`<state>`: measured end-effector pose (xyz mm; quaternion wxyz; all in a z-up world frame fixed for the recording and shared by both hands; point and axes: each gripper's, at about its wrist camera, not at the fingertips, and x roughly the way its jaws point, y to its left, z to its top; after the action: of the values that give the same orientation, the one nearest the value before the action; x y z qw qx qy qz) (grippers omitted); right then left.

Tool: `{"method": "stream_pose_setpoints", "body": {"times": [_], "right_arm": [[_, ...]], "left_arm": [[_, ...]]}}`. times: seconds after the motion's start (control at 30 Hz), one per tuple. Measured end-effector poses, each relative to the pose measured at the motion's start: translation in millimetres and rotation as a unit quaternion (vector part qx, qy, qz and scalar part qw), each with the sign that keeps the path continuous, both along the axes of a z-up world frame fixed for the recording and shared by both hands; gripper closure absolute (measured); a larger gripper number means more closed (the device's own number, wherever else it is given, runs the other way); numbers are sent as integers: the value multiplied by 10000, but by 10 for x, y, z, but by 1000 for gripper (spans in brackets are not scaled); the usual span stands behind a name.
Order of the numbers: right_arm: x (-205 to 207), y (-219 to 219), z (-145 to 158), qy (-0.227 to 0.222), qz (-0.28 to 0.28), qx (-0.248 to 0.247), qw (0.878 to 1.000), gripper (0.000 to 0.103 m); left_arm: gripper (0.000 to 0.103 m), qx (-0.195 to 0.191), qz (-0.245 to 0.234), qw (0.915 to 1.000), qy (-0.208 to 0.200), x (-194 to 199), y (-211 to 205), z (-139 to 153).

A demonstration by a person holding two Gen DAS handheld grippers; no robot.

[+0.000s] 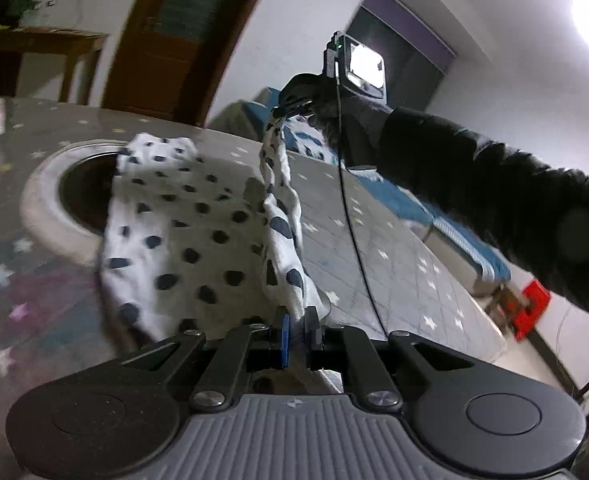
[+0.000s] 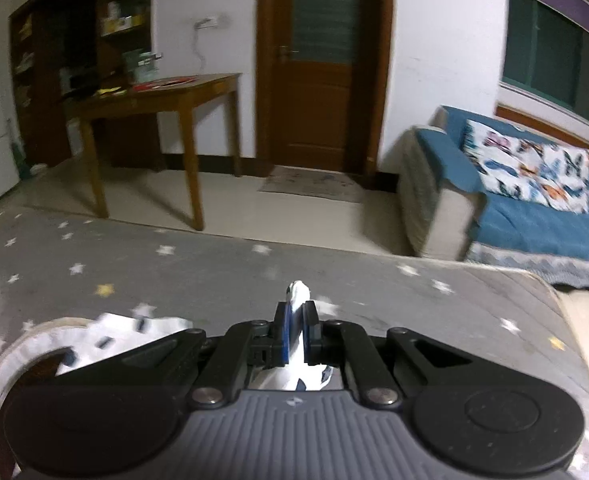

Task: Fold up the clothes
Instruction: 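Lift the pants with both grippers and fold them in half lengthwise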

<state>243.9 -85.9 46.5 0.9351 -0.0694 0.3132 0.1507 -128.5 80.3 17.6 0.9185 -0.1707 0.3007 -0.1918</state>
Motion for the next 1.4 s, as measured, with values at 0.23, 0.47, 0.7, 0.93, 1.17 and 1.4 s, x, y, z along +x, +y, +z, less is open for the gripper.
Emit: {"method": "stream_pose_setpoints", "body": {"times": [0.23, 0.47, 0.7, 0.93, 1.17, 1.4], "right_arm": [[39, 984, -160, 18, 532, -261, 9982, 98], [97, 1699, -539, 233, 956, -416, 9943, 98], [198, 1735, -681, 556, 1244, 44, 9907, 91], [109, 1234, -426, 495, 1420, -100, 9886, 87], [-179, 1065, -440, 779, 1868, -80, 9793, 87], [-614, 1442, -848, 1149, 2535, -580, 9587, 87]], "left_arm": [[95, -208, 491, 9986, 65, -142, 368, -24], [95, -273, 833, 9953, 417, -130, 556, -195], [94, -245, 922, 9932, 671, -79, 616, -321], [91, -27, 896, 9934, 709, -57, 624, -329], [88, 213, 943, 9933, 633, -108, 620, -250], [88, 340, 1117, 9920, 487, -135, 648, -102]]}}
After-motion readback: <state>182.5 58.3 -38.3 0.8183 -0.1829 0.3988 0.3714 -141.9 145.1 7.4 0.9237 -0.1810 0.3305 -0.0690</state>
